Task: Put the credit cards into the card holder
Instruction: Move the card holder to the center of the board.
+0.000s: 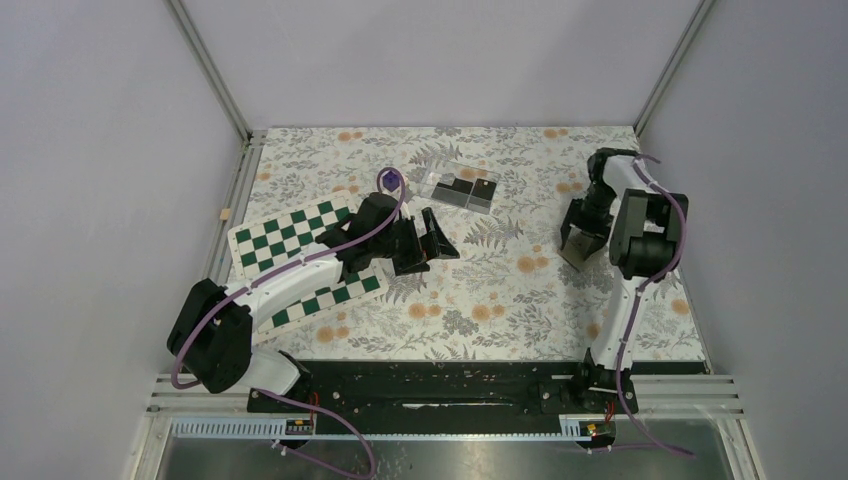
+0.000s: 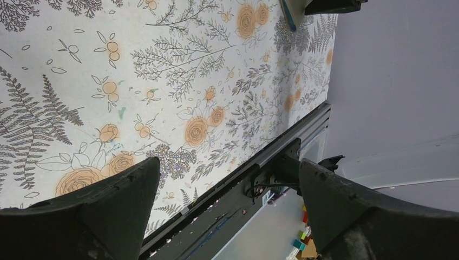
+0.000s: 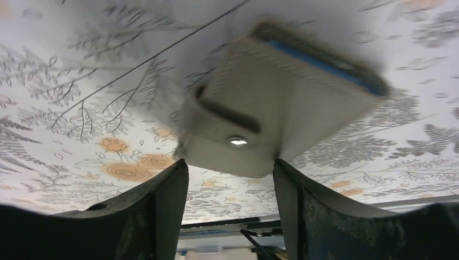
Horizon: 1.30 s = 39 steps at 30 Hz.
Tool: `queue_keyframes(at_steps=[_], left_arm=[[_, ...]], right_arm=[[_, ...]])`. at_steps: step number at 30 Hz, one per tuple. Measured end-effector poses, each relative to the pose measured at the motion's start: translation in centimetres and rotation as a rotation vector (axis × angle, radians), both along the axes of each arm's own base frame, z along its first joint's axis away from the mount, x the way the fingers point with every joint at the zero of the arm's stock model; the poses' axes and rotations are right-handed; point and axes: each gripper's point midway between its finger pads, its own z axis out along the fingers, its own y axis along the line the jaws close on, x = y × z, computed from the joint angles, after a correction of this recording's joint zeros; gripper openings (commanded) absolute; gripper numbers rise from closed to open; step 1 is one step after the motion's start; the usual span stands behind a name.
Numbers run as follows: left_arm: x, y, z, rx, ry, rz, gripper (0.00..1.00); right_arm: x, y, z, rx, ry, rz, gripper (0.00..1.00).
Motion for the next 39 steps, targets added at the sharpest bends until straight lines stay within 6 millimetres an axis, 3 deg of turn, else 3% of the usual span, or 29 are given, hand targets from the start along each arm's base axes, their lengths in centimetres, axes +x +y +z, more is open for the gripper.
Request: queue_keyframes(at_steps=[10, 13, 16, 21, 26, 31, 39], left_arm=[[-0.1, 0.1, 0.5, -0.004, -0.01, -0.001, 0.99], [-0.2, 0.2, 0.9, -0.011, -0.02, -0.001, 0.99], [-0.2, 0.2, 0.9, -0.012, -0.02, -0.001, 0.99], [-0.2, 0.2, 0.9, -0.012, -0.02, -0.001, 0.99], [-0.2, 0.2, 0.9, -0.011, -0.023, -0.003, 0.99], [-0.2, 0.2, 0.9, -0.009, -0.026, -0.005, 0.99], [0.0, 0.4, 0.9, -0.008, -0.028, -0.001, 0.99]], right_arm=[[-2.0, 6.2, -1.1, -0.037, 0.109, 0.306, 0.68], [-1.9, 6.4, -1.1, -0.043, 0.105, 0.323, 0.81], [-1.4, 5.7, -0.4, -0.06, 0.068, 0.299, 0.92], [0.7, 3.7, 3.1, -0.074, -0.095, 0.172, 0.95], [2.3, -1.4, 5.6, -0.065, -0.228, -0.081, 0.95], [2.2, -5.9, 4.6, -0.041, -0.222, -0.297, 0.92], [2.6, -5.8, 0.6, 0.088, -0.127, -0.466, 0.88]])
